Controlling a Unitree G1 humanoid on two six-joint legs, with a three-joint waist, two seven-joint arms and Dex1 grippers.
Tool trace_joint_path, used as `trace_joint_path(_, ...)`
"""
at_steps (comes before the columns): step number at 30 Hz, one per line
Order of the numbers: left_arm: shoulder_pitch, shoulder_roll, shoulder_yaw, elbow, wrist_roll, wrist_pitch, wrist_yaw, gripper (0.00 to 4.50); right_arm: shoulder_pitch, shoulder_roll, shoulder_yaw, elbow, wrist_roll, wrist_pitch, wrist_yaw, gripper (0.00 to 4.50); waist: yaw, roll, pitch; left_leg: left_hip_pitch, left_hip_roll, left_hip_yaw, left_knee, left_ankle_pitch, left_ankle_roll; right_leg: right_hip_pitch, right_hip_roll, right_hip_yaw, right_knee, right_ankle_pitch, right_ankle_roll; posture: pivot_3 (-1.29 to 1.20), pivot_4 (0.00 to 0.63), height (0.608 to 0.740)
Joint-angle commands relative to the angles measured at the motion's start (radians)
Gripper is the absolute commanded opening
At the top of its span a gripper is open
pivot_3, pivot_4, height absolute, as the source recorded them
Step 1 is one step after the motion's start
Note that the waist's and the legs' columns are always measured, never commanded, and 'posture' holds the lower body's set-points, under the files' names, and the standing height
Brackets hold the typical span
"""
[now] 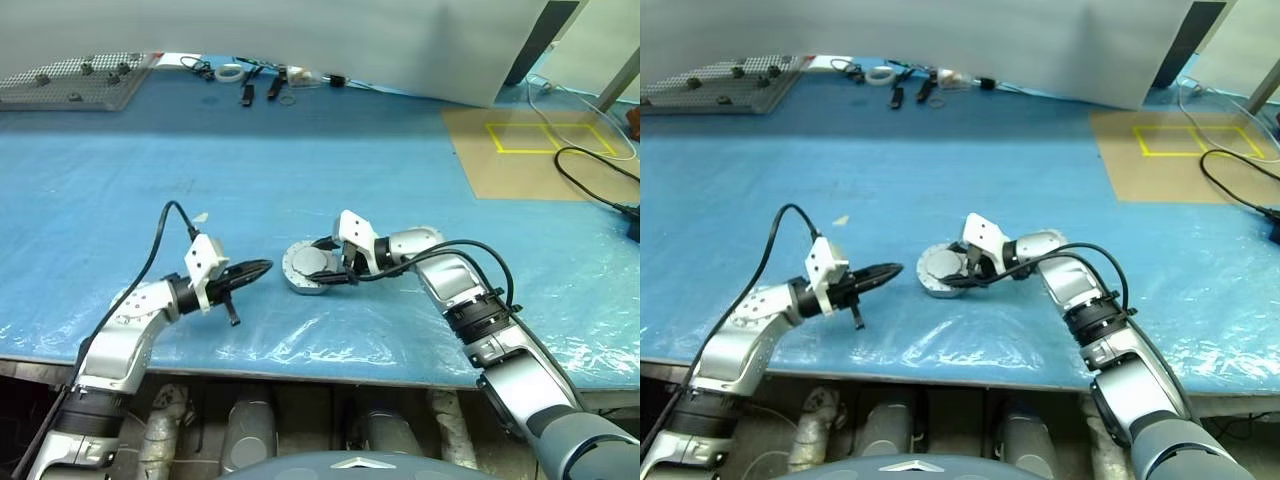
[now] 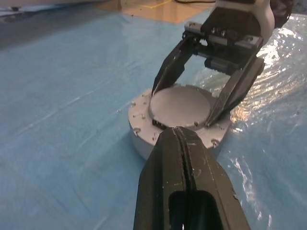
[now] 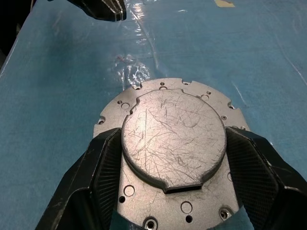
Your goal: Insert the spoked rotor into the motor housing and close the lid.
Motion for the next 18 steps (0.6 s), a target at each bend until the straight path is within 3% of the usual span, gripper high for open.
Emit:
trace_joint_path(1,-0.034,-0.012,-0.019,0.016,0.014,-0.002,-0.003,0.0,0.032,-0.016,0.008,0.023,-0.023,0.04,-0.016,2.98,0.0,0.0,0.0,0.0,0.0,0.0,0.0,0.0,0.0,0.0,0.0,0.0,0.0,0.0,0.0,0.0,0.15,0.74)
trace_joint_path(18,-0.079,-0.104,-0.109,0.238,0.133,-0.122,-0.008,0.0,0.056,-0.022,-0.009,-0.007,-0.014,0.065,-0.034,2.98,0.004,0.0,0.0,-0.004,0.0,0.001,-0.003,0.0,0.0,-0.004,0.0,0.0,-0.002,0.0,0.0,0.0,0.15,0.74)
